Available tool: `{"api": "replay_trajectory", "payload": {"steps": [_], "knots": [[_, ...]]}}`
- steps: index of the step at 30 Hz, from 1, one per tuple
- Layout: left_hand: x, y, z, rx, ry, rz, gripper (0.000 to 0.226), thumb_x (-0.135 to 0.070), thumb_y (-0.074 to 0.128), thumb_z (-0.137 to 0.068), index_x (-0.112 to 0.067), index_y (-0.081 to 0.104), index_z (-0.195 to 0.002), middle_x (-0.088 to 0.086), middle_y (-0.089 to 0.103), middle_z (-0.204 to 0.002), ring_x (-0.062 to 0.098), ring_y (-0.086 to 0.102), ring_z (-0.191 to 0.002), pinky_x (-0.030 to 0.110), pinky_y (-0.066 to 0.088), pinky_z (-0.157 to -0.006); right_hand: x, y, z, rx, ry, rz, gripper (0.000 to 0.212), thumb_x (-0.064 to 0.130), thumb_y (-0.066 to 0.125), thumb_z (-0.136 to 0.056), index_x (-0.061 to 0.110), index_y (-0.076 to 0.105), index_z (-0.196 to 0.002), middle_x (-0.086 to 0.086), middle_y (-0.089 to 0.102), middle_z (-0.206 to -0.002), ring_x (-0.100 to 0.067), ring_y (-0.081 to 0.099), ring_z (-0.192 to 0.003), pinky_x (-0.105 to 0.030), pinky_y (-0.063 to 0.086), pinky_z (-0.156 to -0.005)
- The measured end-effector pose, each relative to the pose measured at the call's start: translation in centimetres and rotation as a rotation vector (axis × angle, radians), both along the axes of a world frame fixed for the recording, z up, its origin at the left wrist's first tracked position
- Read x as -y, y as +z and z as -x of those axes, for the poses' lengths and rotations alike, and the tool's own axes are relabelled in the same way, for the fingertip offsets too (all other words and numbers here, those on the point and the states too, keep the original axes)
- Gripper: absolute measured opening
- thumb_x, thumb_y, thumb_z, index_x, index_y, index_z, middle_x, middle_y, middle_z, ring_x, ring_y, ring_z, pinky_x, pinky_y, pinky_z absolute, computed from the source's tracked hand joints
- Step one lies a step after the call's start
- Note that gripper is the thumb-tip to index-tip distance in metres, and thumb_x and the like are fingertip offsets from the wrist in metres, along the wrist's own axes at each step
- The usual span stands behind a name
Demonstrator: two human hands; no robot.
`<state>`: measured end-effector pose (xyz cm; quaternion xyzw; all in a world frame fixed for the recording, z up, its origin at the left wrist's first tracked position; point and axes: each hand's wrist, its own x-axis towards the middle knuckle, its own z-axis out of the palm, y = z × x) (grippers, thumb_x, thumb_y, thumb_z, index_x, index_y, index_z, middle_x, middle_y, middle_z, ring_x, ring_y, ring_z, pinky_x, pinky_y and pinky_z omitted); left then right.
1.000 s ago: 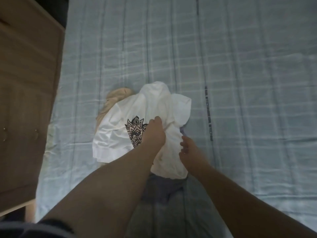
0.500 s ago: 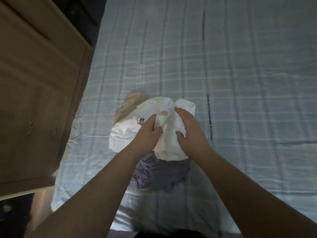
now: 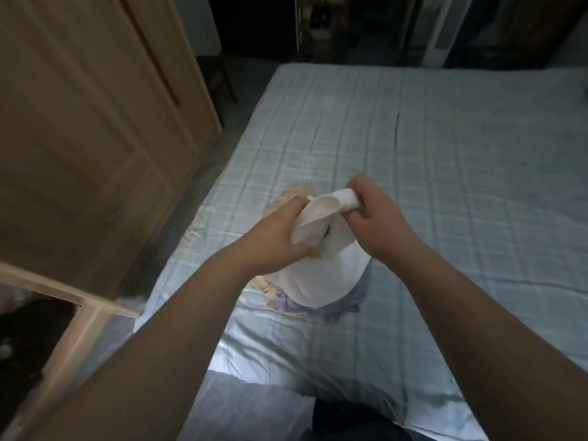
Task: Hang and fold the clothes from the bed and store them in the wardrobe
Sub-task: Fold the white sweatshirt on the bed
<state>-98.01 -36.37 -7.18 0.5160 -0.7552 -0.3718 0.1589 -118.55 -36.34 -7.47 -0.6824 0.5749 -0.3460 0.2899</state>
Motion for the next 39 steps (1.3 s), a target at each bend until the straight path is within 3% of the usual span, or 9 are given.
{"api": "replay_trajectory", "payload": {"steps": [3,6,11,16,21,25,29,33,39], "knots": [[-4.4,0.9,-1.5,0.128,0.140,0.167,0.054,-0.020,0.068,-0.085,-0.029,0.043,-0.132,-0.002,0.055,-0.123,0.022,0.056,-0.106,0.032,0.041,-0.081,-3.8,4.1,-2.3,-0.045,-0.002,0.120,0.021,0.008,0.050,-0.089,0.027,0.041,-0.091,0.007,0.054,-0.074,-0.004,0.050,-0.064,-0.024,0.039,-0.056],[-8.4,0.8,-2.8,0.117,0.317,0.190,0.031,-0.024,0.067,-0.086,-0.027,0.046,-0.107,-0.004,0.055,-0.102,0.023,0.058,-0.093,0.030,0.036,-0.072,-7.1,7.1,-3.5,-0.045,-0.054,0.176,0.018,0.009,0.048,-0.092,0.026,0.042,-0.093,0.009,0.053,-0.074,0.000,0.047,-0.064,-0.014,0.035,-0.049],[-13.1,-1.1,-4.0,0.198,0.359,0.166,0.026,-0.040,0.067,-0.087,-0.024,0.054,-0.103,-0.001,0.065,-0.098,0.027,0.063,-0.094,0.035,0.046,-0.073,-11.9,10.4,-1.3,-0.013,-0.202,0.248,0.016,0.008,0.049,-0.091,0.023,0.045,-0.097,0.011,0.050,-0.079,-0.001,0.046,-0.071,-0.028,0.035,-0.058],[-15.0,0.2,-2.3,-0.182,0.423,0.101,0.021,-0.030,0.079,-0.082,-0.029,0.059,-0.076,-0.010,0.063,-0.075,0.014,0.059,-0.073,0.028,0.039,-0.062,-16.4,13.3,6.0,-0.151,-0.348,0.261,0.028,0.009,0.047,-0.091,0.029,0.057,-0.108,0.009,0.056,-0.092,-0.013,0.049,-0.085,-0.030,0.033,-0.066],[-15.7,1.9,2.1,-0.247,0.426,0.220,0.016,-0.023,0.061,-0.095,-0.032,0.062,-0.081,-0.009,0.066,-0.081,0.011,0.060,-0.076,0.031,0.042,-0.065,-20.7,15.2,13.8,-0.181,-0.516,0.315,0.022,0.022,0.043,-0.091,0.017,0.062,-0.102,-0.002,0.056,-0.094,-0.020,0.049,-0.089,-0.031,0.030,-0.073],[-15.8,4.7,8.0,-0.271,0.480,0.333,0.016,-0.023,0.051,-0.100,-0.018,0.054,-0.085,-0.006,0.056,-0.075,0.019,0.052,-0.074,0.035,0.029,-0.060,-23.5,15.2,20.8,-0.207,-0.577,0.261,0.008,0.019,0.050,-0.095,0.015,0.056,-0.094,-0.008,0.058,-0.090,-0.027,0.054,-0.087,-0.037,0.036,-0.068],[-15.8,7.3,13.6,-0.248,0.510,0.391,0.035,-0.030,0.051,-0.099,-0.014,0.047,-0.068,0.000,0.050,-0.064,0.024,0.049,-0.068,0.036,0.025,-0.055,-27.7,14.7,28.4,-0.230,-0.638,0.233,0.026,0.032,0.057,-0.094,0.007,0.058,-0.086,-0.010,0.059,-0.082,-0.026,0.052,-0.078,-0.036,0.033,-0.061],[-16.6,9.6,19.5,-0.075,0.404,0.457,0.041,-0.042,0.053,-0.097,-0.011,0.054,-0.071,0.002,0.054,-0.065,0.028,0.052,-0.070,0.036,0.030,-0.058,-32.4,14.9,35.3,-0.283,-0.552,0.086,0.041,0.038,0.062,-0.093,0.013,0.045,-0.064,-0.004,0.051,-0.067,-0.020,0.047,-0.066,-0.034,0.031,-0.058],[-17.0,13.5,28.0,-0.013,0.148,0.414,0.026,-0.044,0.059,-0.095,-0.023,0.057,-0.079,-0.002,0.061,-0.080,0.020,0.057,-0.079,0.036,0.043,-0.069,-36.5,15.8,46.4,-0.276,-0.364,-0.219,0.023,0.039,0.069,-0.089,0.028,0.071,-0.069,0.010,0.065,-0.066,-0.013,0.062,-0.070,-0.033,0.044,-0.068]]}}
